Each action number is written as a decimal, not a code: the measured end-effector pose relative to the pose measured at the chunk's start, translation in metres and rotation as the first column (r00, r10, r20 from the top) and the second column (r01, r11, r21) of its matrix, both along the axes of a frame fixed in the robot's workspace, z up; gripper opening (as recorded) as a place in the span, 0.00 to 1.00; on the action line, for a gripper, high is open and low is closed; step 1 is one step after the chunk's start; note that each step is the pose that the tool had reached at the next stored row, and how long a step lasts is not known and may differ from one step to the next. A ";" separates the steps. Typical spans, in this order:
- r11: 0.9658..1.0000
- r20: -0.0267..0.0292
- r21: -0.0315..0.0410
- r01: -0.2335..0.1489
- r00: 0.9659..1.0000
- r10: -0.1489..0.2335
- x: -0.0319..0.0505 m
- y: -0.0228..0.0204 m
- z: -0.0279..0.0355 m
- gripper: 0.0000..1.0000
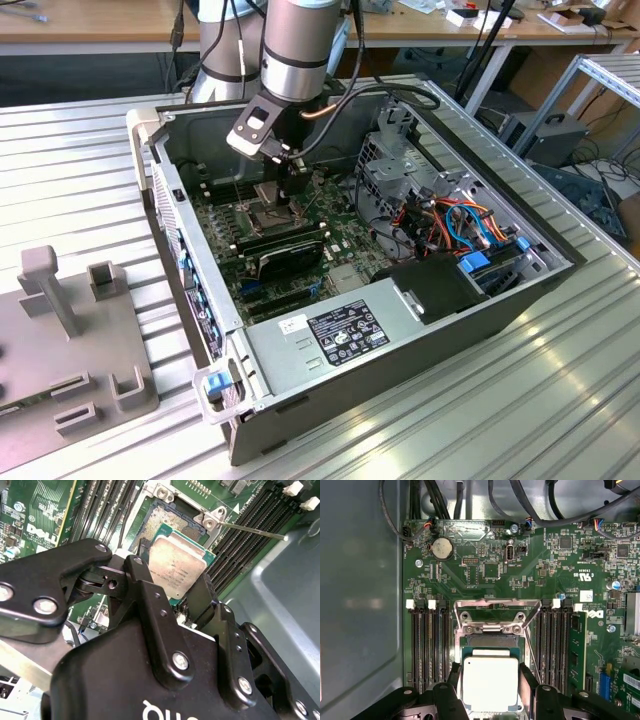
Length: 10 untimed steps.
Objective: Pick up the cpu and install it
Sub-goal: 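Place the cpu into insertion slot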
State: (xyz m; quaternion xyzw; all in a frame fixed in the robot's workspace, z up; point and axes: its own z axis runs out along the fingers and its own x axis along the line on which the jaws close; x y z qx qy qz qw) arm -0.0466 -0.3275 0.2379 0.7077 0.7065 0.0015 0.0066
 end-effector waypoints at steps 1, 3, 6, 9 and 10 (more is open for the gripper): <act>1.000 0.001 0.000 -0.003 1.000 0.003 0.0000 0.0000 -0.0008 0.55; 1.000 0.003 0.000 -0.013 1.000 0.013 -0.0001 0.0000 -0.0022 0.55; 1.000 0.005 0.000 -0.028 1.000 0.028 -0.0004 0.0000 -0.0050 0.55; 0.999 0.005 -0.002 -0.039 0.999 0.039 -0.0014 0.0000 -0.0073 0.55; 0.999 0.005 -0.002 -0.042 0.999 0.042 -0.0018 0.0000 -0.0080 0.55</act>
